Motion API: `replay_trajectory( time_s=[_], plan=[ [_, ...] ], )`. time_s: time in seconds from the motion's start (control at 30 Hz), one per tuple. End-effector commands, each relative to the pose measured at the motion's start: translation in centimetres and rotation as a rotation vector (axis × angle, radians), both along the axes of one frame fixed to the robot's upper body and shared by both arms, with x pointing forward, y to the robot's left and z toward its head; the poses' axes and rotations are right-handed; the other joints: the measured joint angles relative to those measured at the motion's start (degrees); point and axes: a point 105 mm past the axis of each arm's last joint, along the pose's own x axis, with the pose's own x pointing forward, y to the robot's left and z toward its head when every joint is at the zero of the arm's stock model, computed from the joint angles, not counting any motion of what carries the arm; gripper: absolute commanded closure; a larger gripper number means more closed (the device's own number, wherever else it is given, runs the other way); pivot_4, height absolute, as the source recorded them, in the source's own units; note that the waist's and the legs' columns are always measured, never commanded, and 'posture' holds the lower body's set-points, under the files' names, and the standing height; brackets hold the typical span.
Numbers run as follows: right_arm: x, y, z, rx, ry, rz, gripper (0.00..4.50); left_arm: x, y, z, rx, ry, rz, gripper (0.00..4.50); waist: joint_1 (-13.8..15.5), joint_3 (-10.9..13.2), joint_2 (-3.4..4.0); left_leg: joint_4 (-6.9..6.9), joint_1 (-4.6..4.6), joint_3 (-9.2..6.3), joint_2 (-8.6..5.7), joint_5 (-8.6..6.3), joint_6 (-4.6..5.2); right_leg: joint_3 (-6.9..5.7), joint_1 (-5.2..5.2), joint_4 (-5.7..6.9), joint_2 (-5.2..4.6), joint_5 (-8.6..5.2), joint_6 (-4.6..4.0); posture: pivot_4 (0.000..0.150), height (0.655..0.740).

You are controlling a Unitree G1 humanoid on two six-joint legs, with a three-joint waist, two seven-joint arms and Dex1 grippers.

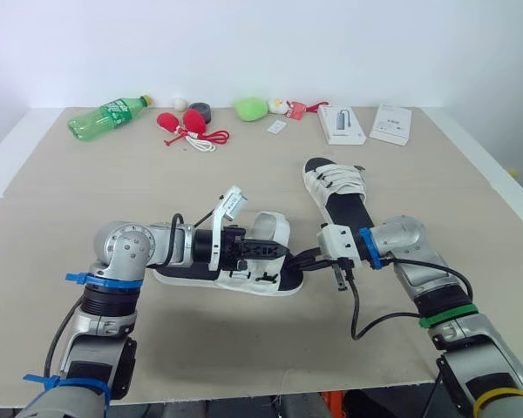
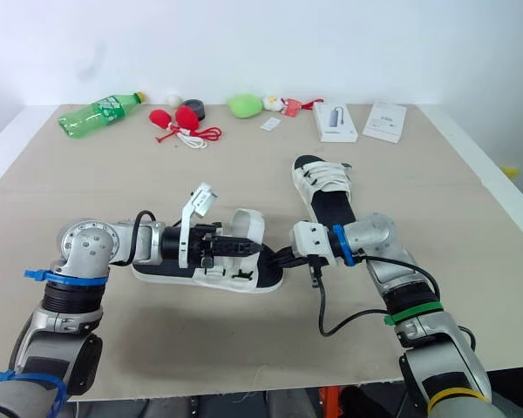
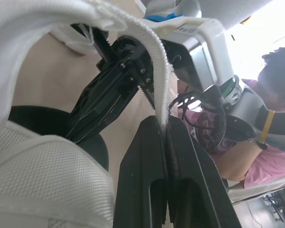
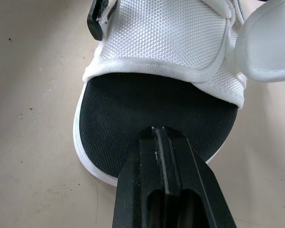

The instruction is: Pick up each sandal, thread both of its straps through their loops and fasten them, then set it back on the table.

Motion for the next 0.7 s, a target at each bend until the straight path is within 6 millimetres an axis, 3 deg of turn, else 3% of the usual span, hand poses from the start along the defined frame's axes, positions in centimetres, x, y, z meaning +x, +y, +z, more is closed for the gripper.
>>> replay_trajectory(
  time_s=[0.03,0.7],
  plan=[
    [-0.5,-0.4,-1.7,-0.061,0.050,0.001,4.50,-0.2,0.4,-0.2,0.017,-0.014,0.003,4.44,0.00,0.00,0.00,0.00,0.00,0.00,0.00,0.00,-0.01,0.00,0.00,0.00,0.00,0.00,0.00,0.150,0.7400],
    [-0.3,-0.5,-1.9,-0.066,0.050,0.002,4.50,0.7,1.6,-2.7,0.129,-0.088,0.058,4.44,-0.02,-0.05,-0.03,-0.01,0.03,0.00,0.00,-0.02,-0.03,0.00,0.02,-0.03,-0.01,0.00,-0.02,0.150,0.7400]
  ],
)
